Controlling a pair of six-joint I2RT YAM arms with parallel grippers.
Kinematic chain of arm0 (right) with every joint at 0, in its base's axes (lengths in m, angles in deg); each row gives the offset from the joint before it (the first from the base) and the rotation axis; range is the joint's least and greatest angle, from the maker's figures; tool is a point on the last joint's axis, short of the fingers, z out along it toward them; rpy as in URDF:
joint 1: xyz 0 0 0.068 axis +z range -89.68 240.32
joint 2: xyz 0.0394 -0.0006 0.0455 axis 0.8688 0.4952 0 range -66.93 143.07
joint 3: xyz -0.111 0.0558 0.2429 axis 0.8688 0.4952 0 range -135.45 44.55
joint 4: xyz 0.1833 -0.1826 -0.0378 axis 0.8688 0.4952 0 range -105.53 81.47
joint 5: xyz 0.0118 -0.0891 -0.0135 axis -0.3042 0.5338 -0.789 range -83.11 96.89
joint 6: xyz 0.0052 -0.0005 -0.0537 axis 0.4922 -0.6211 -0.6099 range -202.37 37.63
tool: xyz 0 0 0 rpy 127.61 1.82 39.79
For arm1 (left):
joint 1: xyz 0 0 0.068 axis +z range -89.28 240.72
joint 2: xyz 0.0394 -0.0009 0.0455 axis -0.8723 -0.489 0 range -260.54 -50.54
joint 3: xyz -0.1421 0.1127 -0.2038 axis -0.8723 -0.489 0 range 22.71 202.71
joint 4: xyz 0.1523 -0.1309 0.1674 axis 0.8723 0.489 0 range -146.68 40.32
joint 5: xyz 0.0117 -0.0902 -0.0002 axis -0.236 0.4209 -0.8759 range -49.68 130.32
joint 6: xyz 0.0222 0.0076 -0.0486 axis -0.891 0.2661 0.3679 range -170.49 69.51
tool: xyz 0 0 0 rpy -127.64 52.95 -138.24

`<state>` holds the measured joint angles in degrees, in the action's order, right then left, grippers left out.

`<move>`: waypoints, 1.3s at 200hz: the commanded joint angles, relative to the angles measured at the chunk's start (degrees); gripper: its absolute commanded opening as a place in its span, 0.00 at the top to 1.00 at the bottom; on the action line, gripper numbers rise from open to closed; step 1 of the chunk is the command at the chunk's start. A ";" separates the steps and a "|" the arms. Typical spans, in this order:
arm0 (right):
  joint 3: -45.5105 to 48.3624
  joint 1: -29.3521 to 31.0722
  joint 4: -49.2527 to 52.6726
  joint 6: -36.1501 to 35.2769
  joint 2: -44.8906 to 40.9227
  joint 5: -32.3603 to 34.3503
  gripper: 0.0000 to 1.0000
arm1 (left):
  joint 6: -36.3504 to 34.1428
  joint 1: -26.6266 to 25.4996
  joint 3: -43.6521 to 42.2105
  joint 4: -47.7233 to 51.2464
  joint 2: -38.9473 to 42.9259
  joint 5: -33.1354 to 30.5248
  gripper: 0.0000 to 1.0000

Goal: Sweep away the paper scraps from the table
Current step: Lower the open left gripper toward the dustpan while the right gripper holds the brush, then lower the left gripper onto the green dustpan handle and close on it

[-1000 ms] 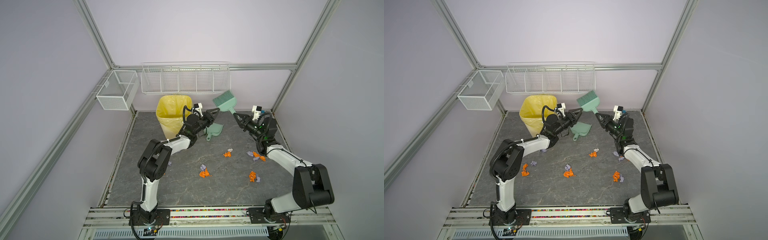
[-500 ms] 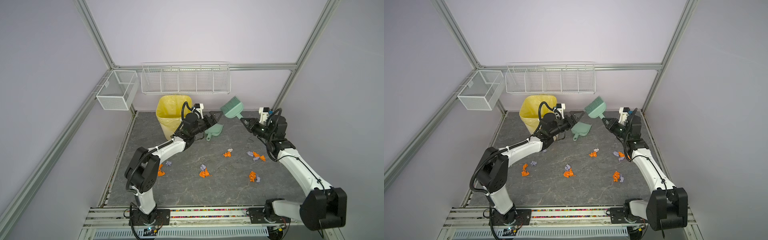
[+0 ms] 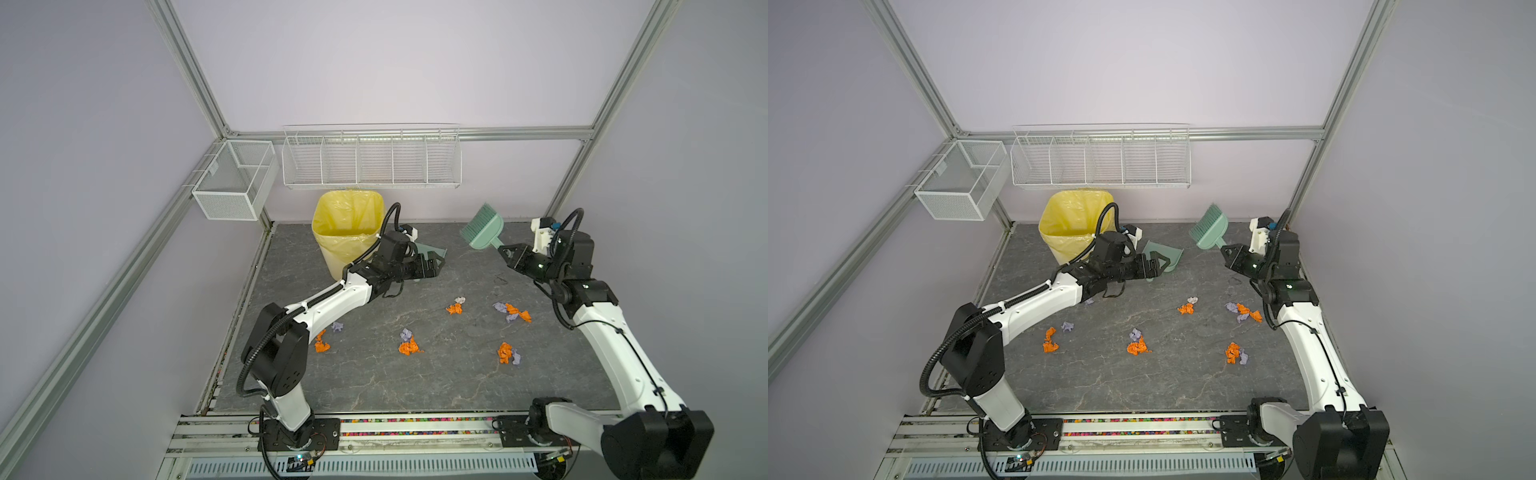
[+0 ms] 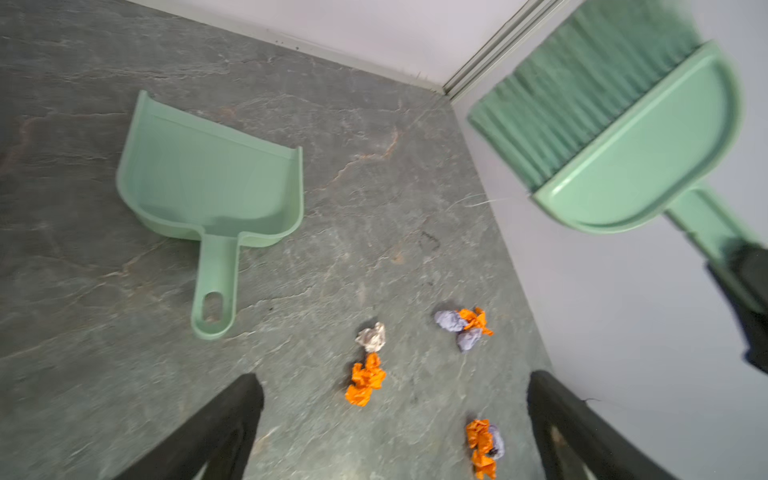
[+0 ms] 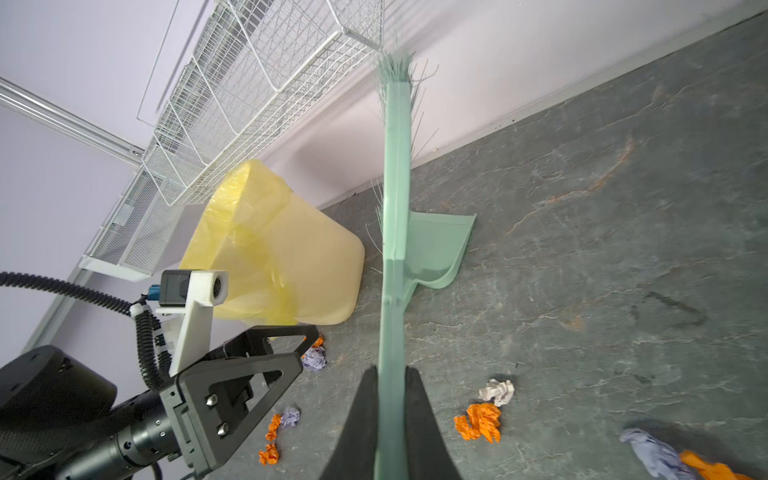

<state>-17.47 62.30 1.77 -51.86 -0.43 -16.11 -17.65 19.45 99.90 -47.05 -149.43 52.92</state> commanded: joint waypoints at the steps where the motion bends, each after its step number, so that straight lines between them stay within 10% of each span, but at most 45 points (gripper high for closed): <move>1: -0.98 -0.13 4.09 -5.00 -1.71 1.07 0.93 | -6.79 -0.07 4.17 10.64 0.02 -4.21 0.01; 84: 0.52 -0.16 6.69 -6.05 -6.75 1.44 0.93 | -10.87 0.39 11.48 21.37 -9.64 -7.02 0.07; 139: 0.85 -0.18 7.54 -5.00 -10.20 -0.46 0.93 | -12.57 1.28 17.12 27.12 -15.06 -7.73 0.34; 260: 2.84 -0.12 8.45 -4.55 -14.25 -0.16 0.93 | -13.52 1.99 19.93 24.57 -20.19 -11.04 0.60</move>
<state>-15.55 62.27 10.43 -56.21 -13.63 -15.43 -30.24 21.30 117.77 -22.64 -168.55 43.32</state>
